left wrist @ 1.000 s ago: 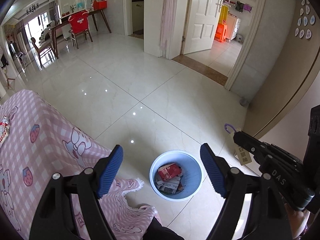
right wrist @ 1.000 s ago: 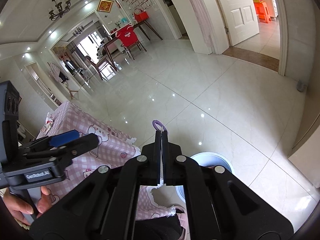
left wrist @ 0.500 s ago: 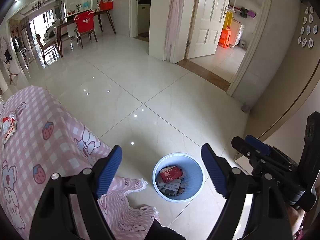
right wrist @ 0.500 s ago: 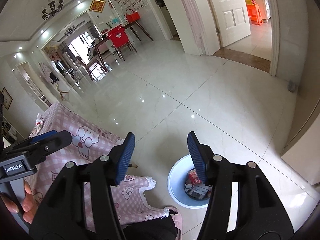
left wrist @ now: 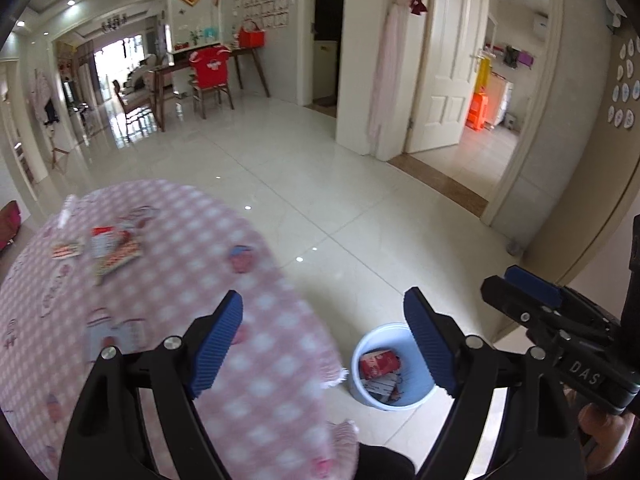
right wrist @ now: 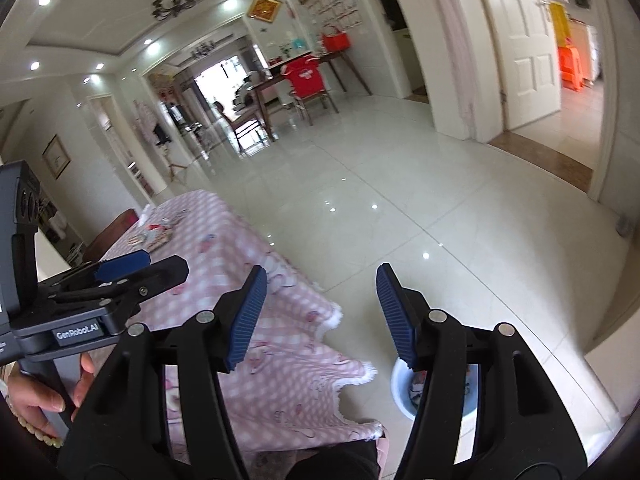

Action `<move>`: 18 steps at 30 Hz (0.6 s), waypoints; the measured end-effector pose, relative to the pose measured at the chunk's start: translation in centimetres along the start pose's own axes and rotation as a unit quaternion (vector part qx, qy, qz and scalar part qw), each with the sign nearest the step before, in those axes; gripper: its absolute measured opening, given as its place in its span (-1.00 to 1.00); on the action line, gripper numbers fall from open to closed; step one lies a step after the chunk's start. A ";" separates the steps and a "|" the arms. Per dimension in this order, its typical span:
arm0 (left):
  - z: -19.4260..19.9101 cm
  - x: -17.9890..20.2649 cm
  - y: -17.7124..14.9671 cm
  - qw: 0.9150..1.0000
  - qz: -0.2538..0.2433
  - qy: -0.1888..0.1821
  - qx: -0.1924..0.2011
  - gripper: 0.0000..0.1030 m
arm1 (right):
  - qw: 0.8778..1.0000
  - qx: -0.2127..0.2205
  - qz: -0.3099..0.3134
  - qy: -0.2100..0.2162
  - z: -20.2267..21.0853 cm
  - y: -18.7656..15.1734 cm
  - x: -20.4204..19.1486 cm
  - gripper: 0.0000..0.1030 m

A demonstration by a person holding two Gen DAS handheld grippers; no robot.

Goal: Collect trash
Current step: 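Move both open tools back over the mat toward the remaining wrappers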

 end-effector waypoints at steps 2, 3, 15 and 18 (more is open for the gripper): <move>0.9 -2.7 -0.7 1.000 0.004 0.022 -0.001 0.58 | 1.000 -0.010 0.014 0.015 -0.8 -0.2 -2.3 0.11; 1.0 -3.8 -1.1 0.999 0.007 0.032 -0.002 0.58 | 0.999 -0.014 0.024 0.021 -1.2 -0.4 -3.4 0.11; -1.3 -13.9 -2.8 0.994 -0.046 0.088 -0.043 0.57 | 0.992 -0.064 0.095 0.056 -8.9 -1.3 -13.8 0.16; -3.2 -15.2 -2.5 0.992 -0.070 0.093 -0.051 0.57 | 0.990 -0.076 0.104 0.057 -11.2 -1.0 -15.5 0.19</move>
Point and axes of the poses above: each gripper's, at about its wrist camera, not at the fingertips, and z roughly against the way its jaws point, x to its right, y to its top, the point moved 5 cm from there along -z, roughly the way its jaws point, and after that the axes turned 11 degrees about -z, right-handed, at the moved point
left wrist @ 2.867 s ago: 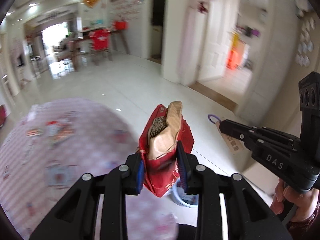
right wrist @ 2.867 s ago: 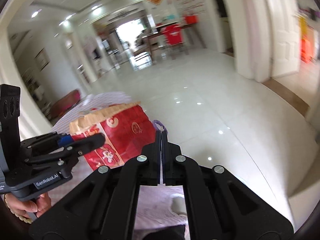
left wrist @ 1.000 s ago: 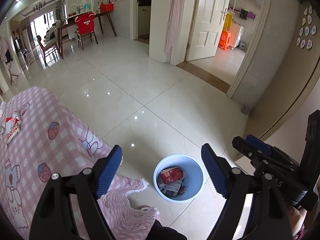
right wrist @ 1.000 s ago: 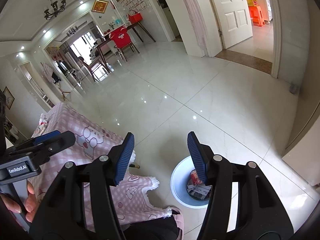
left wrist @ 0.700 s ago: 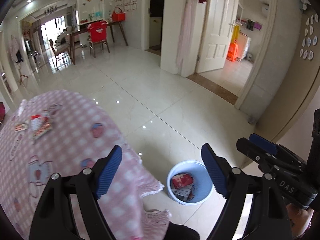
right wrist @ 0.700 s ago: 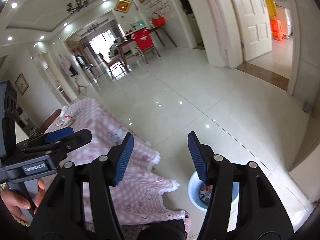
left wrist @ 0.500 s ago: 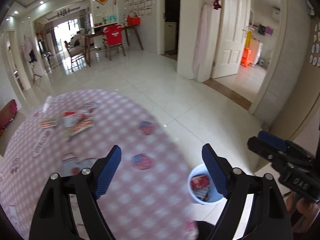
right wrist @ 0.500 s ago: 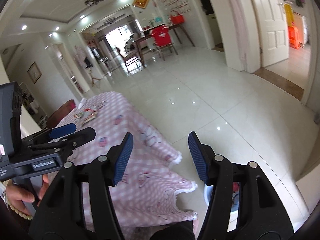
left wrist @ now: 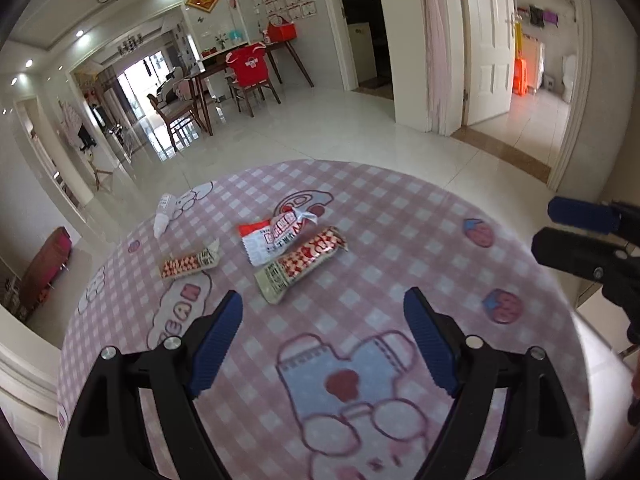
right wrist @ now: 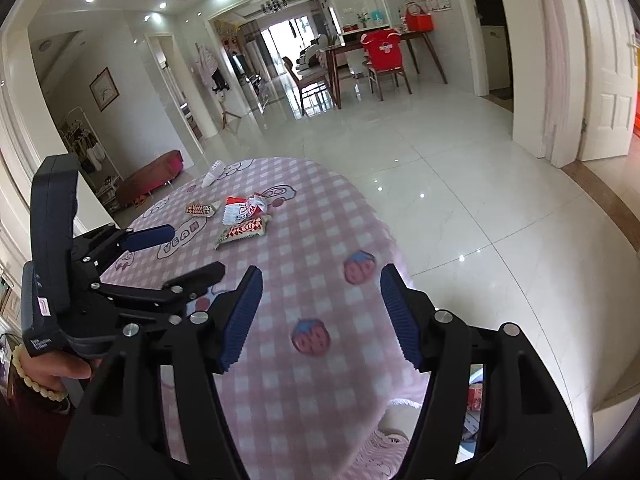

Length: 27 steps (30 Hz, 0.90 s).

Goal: Collect trash
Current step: 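Grasp a red-white candy wrapper with the left tool while the right tool grasps the white bottle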

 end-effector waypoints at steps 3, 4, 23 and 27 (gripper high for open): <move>-2.0 -0.6 0.3 1.000 -0.014 -0.003 -0.008 0.38 | 1.000 -0.008 0.009 0.002 -1.9 0.7 -1.0 0.19; -2.5 -0.8 0.4 1.000 -0.014 -0.008 -0.011 0.33 | 1.000 -0.010 0.012 0.002 -2.3 0.8 -1.1 0.19; -2.9 -5.1 -1.3 0.995 0.059 -0.082 0.015 -0.88 | 0.999 -0.030 0.039 0.006 -5.8 2.1 -4.8 0.22; -1.2 -8.3 -2.5 0.993 0.102 -0.060 0.028 -0.89 | 0.998 -0.038 0.053 0.014 -6.9 2.3 -7.0 0.22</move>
Point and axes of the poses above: each gripper's, at about its wrist camera, not at the fingertips, and z roughly against the way its jaws point, x to its right, y to its top, the point moved 5 cm from there along -z, roughly the way its jaws point, and after that the axes turned 11 degrees about -z, right-handed, at the moved point
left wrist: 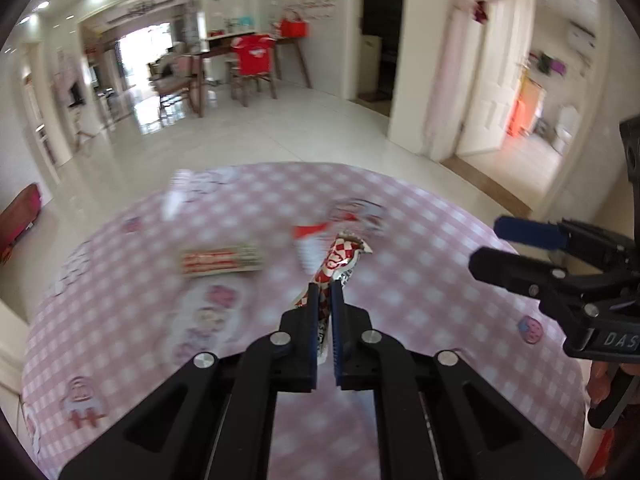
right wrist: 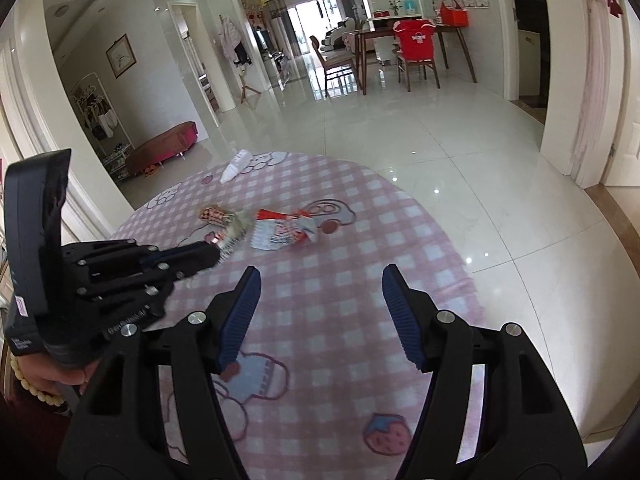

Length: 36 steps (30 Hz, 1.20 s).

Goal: Collect trash
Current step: 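Grasp a red-white candy wrapper with the left tool while the right tool grasps the white bottle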

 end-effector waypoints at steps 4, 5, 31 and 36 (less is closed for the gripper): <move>1.2 -4.9 -0.5 0.998 0.055 0.025 0.005 -0.89 | 1.000 -0.005 0.015 0.015 -1.5 1.1 -2.7 0.22; 1.4 -5.7 -0.6 0.998 0.061 0.035 0.004 -0.89 | 1.000 -0.011 0.017 0.024 -2.3 1.6 -3.7 0.22; -3.6 -22.5 0.2 0.982 0.174 0.072 -0.023 -0.89 | 0.995 -0.101 -0.024 0.007 -23.3 9.4 -13.5 0.19; -3.6 -22.3 -0.2 0.981 0.174 0.075 -0.028 -0.89 | 0.994 -0.104 0.009 -0.022 -24.2 9.0 -13.8 -0.39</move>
Point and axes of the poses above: each gripper's, at about its wrist camera, not at the fingertips, and z roughly against the way its jaws point, x to its right, y to its top, the point moved 5 cm from there along -z, roughly the way its jaws point, and after that the axes turned 11 degrees about -z, right-handed, at the moved point
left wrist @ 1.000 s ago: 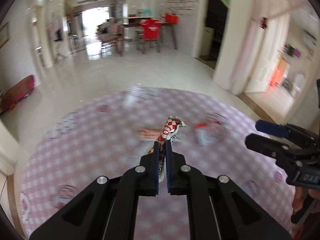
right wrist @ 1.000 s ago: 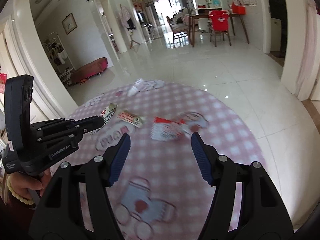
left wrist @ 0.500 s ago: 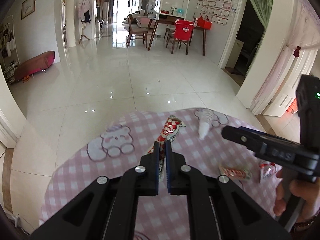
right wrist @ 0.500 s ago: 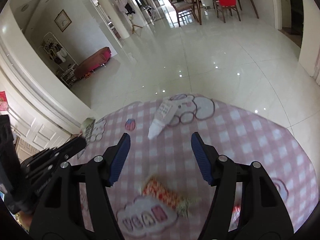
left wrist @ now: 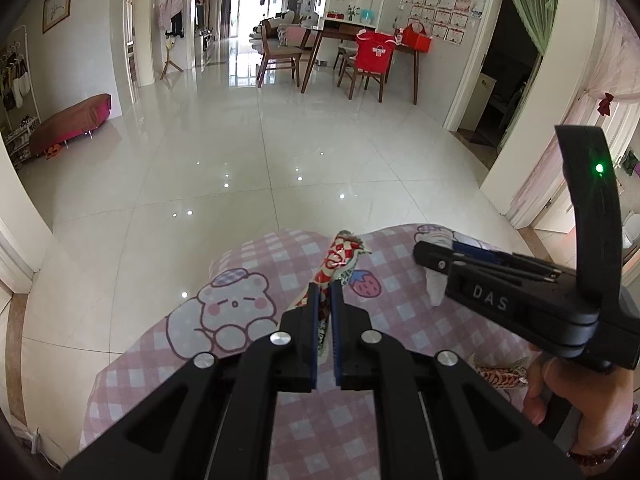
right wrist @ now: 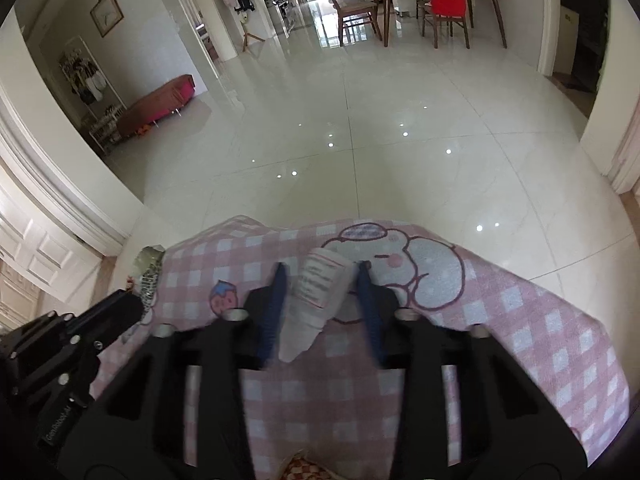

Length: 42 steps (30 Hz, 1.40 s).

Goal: Collect trash
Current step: 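Grasp a red-white candy wrapper with the left tool while the right tool grasps the white bottle, then carry the wrapper and bottle over the blue bucket and open both tools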

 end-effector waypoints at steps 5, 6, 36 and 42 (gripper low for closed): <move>0.5 0.7 -0.5 1.000 0.002 -0.004 -0.004 -0.89 | 1.000 -0.004 0.018 0.023 1.2 -1.4 -0.2 -0.40; 1.0 1.0 -0.7 1.000 0.002 -0.006 -0.002 -0.89 | 0.999 -0.003 0.018 0.032 2.0 -1.8 -0.1 -0.40; 15.4 45.6 -11.8 0.950 -0.215 -0.226 0.012 -0.89 | 0.971 0.190 -0.144 -0.002 38.6 -25.6 33.2 -0.40; 12.0 54.0 -14.9 0.934 -0.248 -0.256 -0.033 -0.89 | 0.954 0.209 -0.209 -0.055 40.2 -30.0 40.4 -0.40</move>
Point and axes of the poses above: each gripper's, at about its wrist camera, not at the fingertips, and z roughly against the way its jaws point, x to its right, y to its top, the point moved 5 cm from there along -z, roughly the way its jaws point, and after that the axes turned 11 degrees about -z, right-handed, at the moved point
